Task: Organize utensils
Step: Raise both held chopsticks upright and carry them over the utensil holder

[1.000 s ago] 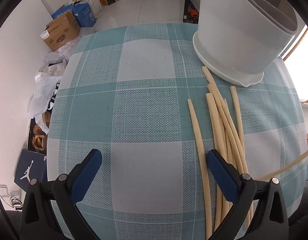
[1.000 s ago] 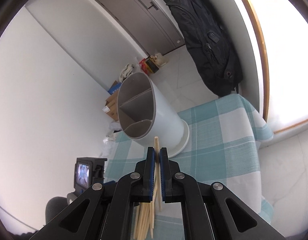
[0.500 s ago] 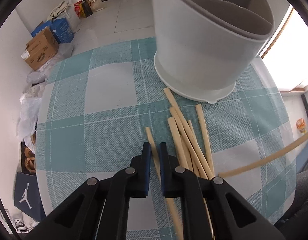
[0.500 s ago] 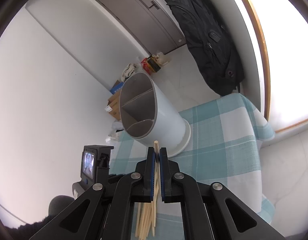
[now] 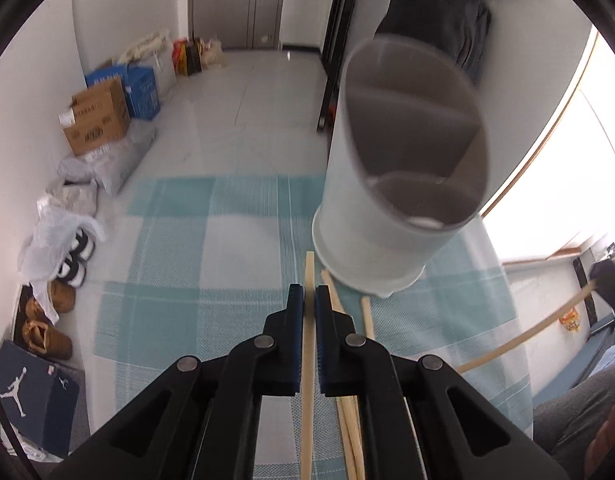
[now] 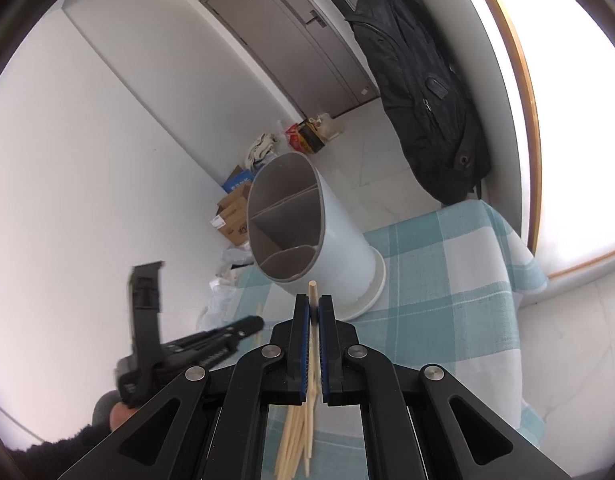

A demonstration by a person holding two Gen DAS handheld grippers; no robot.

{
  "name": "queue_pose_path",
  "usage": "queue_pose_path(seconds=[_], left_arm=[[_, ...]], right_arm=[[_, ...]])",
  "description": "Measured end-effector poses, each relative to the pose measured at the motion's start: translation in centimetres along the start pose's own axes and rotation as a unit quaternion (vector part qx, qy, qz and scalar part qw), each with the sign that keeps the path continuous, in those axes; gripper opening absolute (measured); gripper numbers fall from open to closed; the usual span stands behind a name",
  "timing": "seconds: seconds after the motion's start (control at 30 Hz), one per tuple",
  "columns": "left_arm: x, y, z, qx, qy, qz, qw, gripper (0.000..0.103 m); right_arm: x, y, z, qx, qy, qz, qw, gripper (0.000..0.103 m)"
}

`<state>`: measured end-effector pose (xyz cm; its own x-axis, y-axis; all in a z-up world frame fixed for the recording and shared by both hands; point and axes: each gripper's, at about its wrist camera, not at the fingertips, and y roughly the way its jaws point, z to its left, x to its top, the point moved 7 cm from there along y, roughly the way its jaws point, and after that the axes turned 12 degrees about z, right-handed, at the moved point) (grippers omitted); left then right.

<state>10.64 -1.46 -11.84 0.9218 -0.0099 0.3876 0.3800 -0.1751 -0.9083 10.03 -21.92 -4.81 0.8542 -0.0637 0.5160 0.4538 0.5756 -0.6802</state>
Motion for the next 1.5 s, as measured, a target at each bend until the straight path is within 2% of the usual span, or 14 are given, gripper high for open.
queue_pose_path(seconds=[0.2, 0.47, 0.8, 1.07, 1.3, 1.5], left_arm=[[0.3, -2.6, -0.9, -0.005, 0.001, -0.052, 0.9986, 0.002], [1.1, -5.1, -1.4, -0.028, 0.005, -0.098, 0.9948, 0.002], [2.0, -8.0, -2.0, -0.04, 0.018, -0.12, 0.9918, 0.002], [4.4, -11.1, -2.8, -0.062, 0.02, -0.126, 0.9899, 0.002], [8.7, -14.1, -4.0, -0.072, 0.026, -0.148, 0.9861, 0.002], [12.5, -14.8, -4.4, -0.078, 0.022, -0.158, 0.9842, 0.002]], right_arm=[[-0.3, -0.2, 1.4, -0.008, -0.02, -0.011, 1.0, 0.003], [-0.2, -0.6, 3.3, -0.021, -0.041, -0.024, 0.999, 0.003], [1.0, -1.0, 6.1, -0.049, -0.08, -0.027, 0.995, 0.003], [4.6, -3.1, 8.3, -0.049, -0.09, -0.023, 0.994, 0.003], [9.5, -5.4, 10.2, -0.052, -0.107, -0.041, 0.992, 0.003], [13.9, -6.4, 10.7, -0.055, -0.109, -0.061, 0.991, 0.003]])
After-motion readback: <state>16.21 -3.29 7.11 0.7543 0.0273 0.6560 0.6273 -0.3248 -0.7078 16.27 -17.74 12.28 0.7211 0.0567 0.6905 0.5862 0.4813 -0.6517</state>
